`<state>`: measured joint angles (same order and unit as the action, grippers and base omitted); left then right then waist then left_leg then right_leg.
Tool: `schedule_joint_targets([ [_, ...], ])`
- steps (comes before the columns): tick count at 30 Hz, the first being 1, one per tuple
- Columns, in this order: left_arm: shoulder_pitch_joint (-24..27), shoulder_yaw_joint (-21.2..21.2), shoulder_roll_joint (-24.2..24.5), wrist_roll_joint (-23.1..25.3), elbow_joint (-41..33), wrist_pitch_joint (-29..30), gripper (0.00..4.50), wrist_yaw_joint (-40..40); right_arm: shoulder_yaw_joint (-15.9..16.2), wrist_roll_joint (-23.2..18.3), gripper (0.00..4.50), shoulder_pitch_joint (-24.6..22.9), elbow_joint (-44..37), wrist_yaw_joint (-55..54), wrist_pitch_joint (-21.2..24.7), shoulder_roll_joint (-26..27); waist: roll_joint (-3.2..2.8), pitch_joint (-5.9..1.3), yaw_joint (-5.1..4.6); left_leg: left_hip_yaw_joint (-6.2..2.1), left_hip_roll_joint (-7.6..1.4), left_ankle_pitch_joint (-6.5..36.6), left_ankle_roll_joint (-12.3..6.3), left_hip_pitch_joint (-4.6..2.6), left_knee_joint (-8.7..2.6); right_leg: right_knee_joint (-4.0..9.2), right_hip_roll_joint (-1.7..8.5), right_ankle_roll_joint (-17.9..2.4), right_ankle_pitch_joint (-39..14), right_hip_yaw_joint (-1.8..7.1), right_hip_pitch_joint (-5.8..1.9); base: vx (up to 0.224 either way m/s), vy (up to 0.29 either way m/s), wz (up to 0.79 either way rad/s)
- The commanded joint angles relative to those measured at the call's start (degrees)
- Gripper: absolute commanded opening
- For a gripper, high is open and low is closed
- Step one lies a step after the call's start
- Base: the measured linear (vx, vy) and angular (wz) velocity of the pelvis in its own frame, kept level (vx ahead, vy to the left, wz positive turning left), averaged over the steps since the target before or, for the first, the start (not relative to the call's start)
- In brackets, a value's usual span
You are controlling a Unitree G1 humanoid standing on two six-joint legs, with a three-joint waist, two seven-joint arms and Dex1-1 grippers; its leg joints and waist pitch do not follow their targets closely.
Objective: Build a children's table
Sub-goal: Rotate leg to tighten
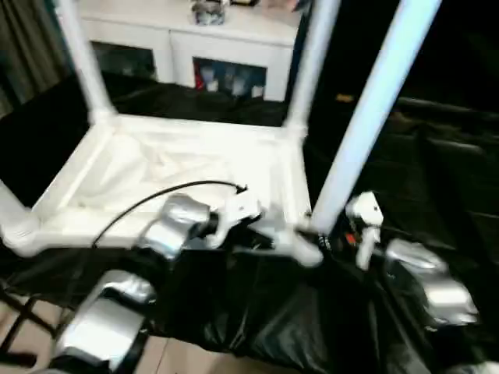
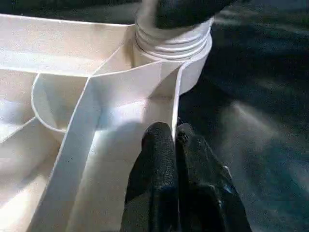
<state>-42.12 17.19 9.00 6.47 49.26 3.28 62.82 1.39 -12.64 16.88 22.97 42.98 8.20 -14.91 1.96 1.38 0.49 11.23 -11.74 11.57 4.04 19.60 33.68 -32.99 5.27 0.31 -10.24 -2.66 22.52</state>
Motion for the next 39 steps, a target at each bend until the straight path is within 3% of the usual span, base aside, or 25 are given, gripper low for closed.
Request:
schedule_joint_targets([
  [1,-1.45,0.13,-5.42,0.14,1.8,2.51,0.0,-8.98,3.68,2.32,1.97,-0.89,6.95,-6.33,2.27,4.58,-0.4,-1.28,-1.07,-1.74,-1.16,27.18,1.66,-0.69,-5.1,5.97,2.33,-5.7,-34.81,0.65,-0.27,0.0,0.0,0.0],
  [2,-1.9,-0.08,-6.94,0.08,2.3,3.29,0.0,-10.88,2.92,2.48,1.97,0.16,8.71,-9.6,2.08,6.16,-0.27,-1.27,-1.44,-1.85,-1.08,28.4,1.61,-0.77,-4.98,6.16,2.27,-5.24,-35.86,0.51,-0.15,-0.06,0.034,-0.05],
  [4,-2.25,-0.22,-8.11,0.11,2.63,3.94,0.0,-12.37,2.32,2.72,1.96,0.93,9.76,-12.25,2.17,7.44,-0.68,-1.2,-2.66,-2.35,-0.87,32.74,1.08,-1.5,-4.89,7.37,2.14,-4.11,-37.78,-0.65,-0.01,-0.056,0.036,-0.05],
  [5,-2.66,0.07,-9.31,0.59,3.1,4.15,0.0,-14.1,1.68,2.96,1.96,2.18,11.14,-15.51,1.93,8.93,-1.24,-1.02,-2.85,-2.53,-0.89,33.92,0.92,-1.65,-5.04,7.69,2.08,-4.01,-37.58,-1.02,-0.07,0.0,0.0,0.0],
  [7,-3.29,1.0,-11.32,1.71,4.07,3.79,0.0,-16.4,0.83,3.85,1.96,5.36,13.88,-21.04,0.84,12.01,-1.98,-0.94,-4.12,-3.6,-1.2,36.96,1.42,-1.16,-5.91,7.86,2.32,-4.37,-33.95,-2.35,-1.28,0.0,0.0,0.0],
  [9,-3.59,1.66,-11.87,2.76,4.57,3.28,0.0,-16.88,0.44,4.7,1.96,7.49,15.15,-22.55,-0.89,13.78,-2.17,-0.8,-5.09,-3.82,-1.24,40.11,1.51,-1.86,-6.05,8.35,2.38,-4.93,-31.75,-3.29,-1.36,0.0,0.0,0.0],
  [10,-3.64,1.61,-11.79,2.97,4.68,3.22,0.0,-16.84,0.31,4.87,1.96,7.86,15.26,-22.18,-1.84,14.0,-2.3,-0.71,-5.58,-3.97,-1.18,40.99,1.46,-1.84,-6.11,8.48,2.59,-4.97,-31.56,-3.59,-1.58,0.0,0.0,0.0],
  [11,-3.63,1.55,-11.51,3.06,4.67,3.12,0.0,-16.53,0.13,4.83,1.96,8.07,15.15,-21.53,-2.81,14.0,-2.31,-0.72,-5.72,-3.93,-1.15,41.19,1.38,-2.01,-6.08,8.66,2.72,-4.99,-31.65,-3.7,-1.56,0.0,0.0,0.0],
  [13,-3.33,1.75,-10.08,3.15,4.36,2.21,0.0,-14.83,-0.64,3.59,2.51,7.94,14.12,-18.77,-4.41,13.27,-1.63,-0.57,-6.17,-3.56,-0.62,39.76,0.24,-2.19,-5.48,9.37,3.01,-4.62,-34.77,-4.11,-1.19,0.0,0.0,0.0],
  [14,-3.23,1.81,-9.67,3.15,4.27,2.06,0.0,-14.42,-0.85,2.92,2.67,7.77,13.62,-17.58,-4.27,13.0,-1.69,-0.67,-6.21,-3.6,-0.58,38.89,-0.03,-1.96,-5.43,9.31,3.29,-4.4,-35.38,-4.22,-1.49,0.0,0.0,0.0],
  [16,-2.88,2.05,-8.7,3.01,3.76,1.28,0.0,-12.84,-0.9,1.9,2.75,7.27,12.47,-14.88,-4.34,12.0,-1.56,-1.02,-6.12,-3.83,-0.76,35.27,-0.66,-0.79,-5.76,8.71,4.09,-4.52,-34.77,-3.73,-2.23,0.0,0.0,0.0],
  [17,-2.55,2.15,-7.71,2.79,3.19,0.85,0.0,-11.3,-0.6,1.16,2.75,6.68,11.03,-12.07,-3.92,10.74,-1.68,-1.03,-6.01,-3.89,-0.91,34.55,-0.72,-0.57,-5.92,8.43,4.2,-5.05,-33.93,-3.47,-2.28,0.0,0.0,0.0],
  [18,-2.22,2.17,-6.71,2.55,2.69,0.25,0.0,-9.53,-0.12,1.01,2.99,6.19,9.86,-9.65,-3.86,9.32,-1.6,-1.49,-5.71,-3.8,-1.19,31.82,-1.05,0.07,-6.01,7.72,4.33,-6.59,-30.13,-2.67,-2.62,0.0,0.0,0.0],
  [19,-2.03,2.16,-6.09,2.39,2.39,-0.11,0.0,-8.43,0.21,0.99,3.11,5.89,9.14,-8.15,-3.82,8.4,-1.68,-1.99,-5.41,-3.49,-1.48,26.81,-1.74,0.81,-5.99,6.63,4.22,-9.38,-22.53,-1.97,-2.85,0.0,0.0,0.0],
  [21,-1.75,2.02,-4.79,2.05,1.83,-0.85,0.0,-6.36,1.03,1.02,3.22,5.24,7.74,-4.95,-3.82,6.25,-1.45,-2.19,-4.86,-2.69,-1.43,20.07,-3.76,1.53,-5.74,5.49,3.89,-12.64,-13.41,-1.63,-3.08,0.0,0.0,0.0],
  [22,-1.62,1.97,-4.3,1.89,1.61,-1.53,0.0,-5.3,1.19,0.99,3.22,5.07,7.44,-3.6,-3.8,5.52,-1.17,-2.0,-4.45,-2.22,-1.33,19.95,-4.75,1.5,-5.43,5.48,3.88,-13.02,-14.6,-1.34,-2.55,0.0,0.0,0.0],
  [24,-1.14,1.54,-2.55,0.61,0.4,-2.47,0.0,-1.12,2.35,0.54,3.22,4.14,5.69,2.45,-3.3,2.28,-0.77,-2.07,-4.0,-1.9,-1.28,20.64,-5.34,1.36,-5.01,5.31,3.82,-12.81,-18.4,-0.86,-2.29,0.051,-0.043,0.08],
  [25,-0.91,1.46,-1.86,0.1,-0.13,-3.29,0.0,0.69,2.86,0.35,3.22,3.71,4.93,5.14,-3.29,0.96,-0.94,-2.28,-3.72,-1.58,-1.35,18.6,-5.78,1.12,-4.8,5.06,3.84,-13.6,-16.79,-0.55,-1.99,0.056,-0.05,0.1],
  [26,-0.78,1.42,-1.49,-0.18,-0.44,-3.55,0.0,1.61,3.18,0.23,3.22,3.46,4.48,6.62,-3.2,0.23,-0.98,-2.46,-3.56,-1.52,-1.34,16.96,-6.18,1.21,-4.68,4.84,3.84,-14.11,-14.9,-0.5,-2.14,0.064,-0.049,0.07],
  [28,-0.52,1.28,-0.33,-0.8,-1.07,-4.44,0.0,3.97,4.39,0.34,3.22,2.74,3.28,10.61,-3.9,-1.83,-0.85,-3.04,-2.84,-1.39,-1.36,7.88,-9.04,1.94,-3.86,2.94,3.56,-16.37,-2.91,-0.4,-2.75,0.059,-0.046,0.04],
  [29,-0.43,1.28,0.46,-1.05,-1.34,-4.85,0.0,5.44,5.1,-0.14,3.22,2.26,2.3,13.45,-3.31,-3.12,-1.02,-3.01,-2.43,-1.15,-1.39,5.46,-10.63,1.55,-3.6,2.52,3.45,-17.86,0.96,-0.4,-2.47,0.056,-0.035,0.0],
  [31,-0.31,1.5,1.37,-1.2,-1.7,-5.46,0.0,7.12,5.96,-0.29,3.22,1.79,1.2,15.79,-3.13,-4.41,-1.04,-3.11,-1.96,-1.13,-1.42,2.74,-12.18,1.65,-3.35,1.99,3.56,-18.81,4.04,-0.38,-2.88,0.056,-0.031,-0.01],
  [33,-0.16,1.66,2.32,-1.34,-2.05,-5.89,0.0,8.52,6.55,-0.52,3.22,1.37,-0.02,17.97,-2.55,-5.42,-0.94,-2.93,-1.46,-0.95,-1.51,2.43,-12.3,1.48,-3.35,2.0,3.46,-19.07,3.54,-0.33,-2.82,0.0,0.0,0.0],
  [35,0.0,1.99,3.98,-1.3,-2.33,-6.56,0.0,10.72,7.63,-0.94,3.06,0.81,-1.9,21.17,-1.4,-7.03,-0.73,-2.69,-1.22,-0.87,-1.61,5.22,-11.07,1.32,-3.59,2.42,3.4,-18.39,-0.79,-0.29,-2.8,0.0,0.0,0.0],
  [39,0.33,2.14,5.89,-1.43,-2.65,-7.17,0.0,13.58,8.9,-2.11,2.67,0.05,-4.4,25.19,1.54,-8.85,-0.86,-2.11,-0.7,-0.89,-1.82,12.71,-6.07,1.08,-4.27,3.44,3.19,-15.68,-12.15,-0.18,-2.47,0.0,0.0,0.0],
])
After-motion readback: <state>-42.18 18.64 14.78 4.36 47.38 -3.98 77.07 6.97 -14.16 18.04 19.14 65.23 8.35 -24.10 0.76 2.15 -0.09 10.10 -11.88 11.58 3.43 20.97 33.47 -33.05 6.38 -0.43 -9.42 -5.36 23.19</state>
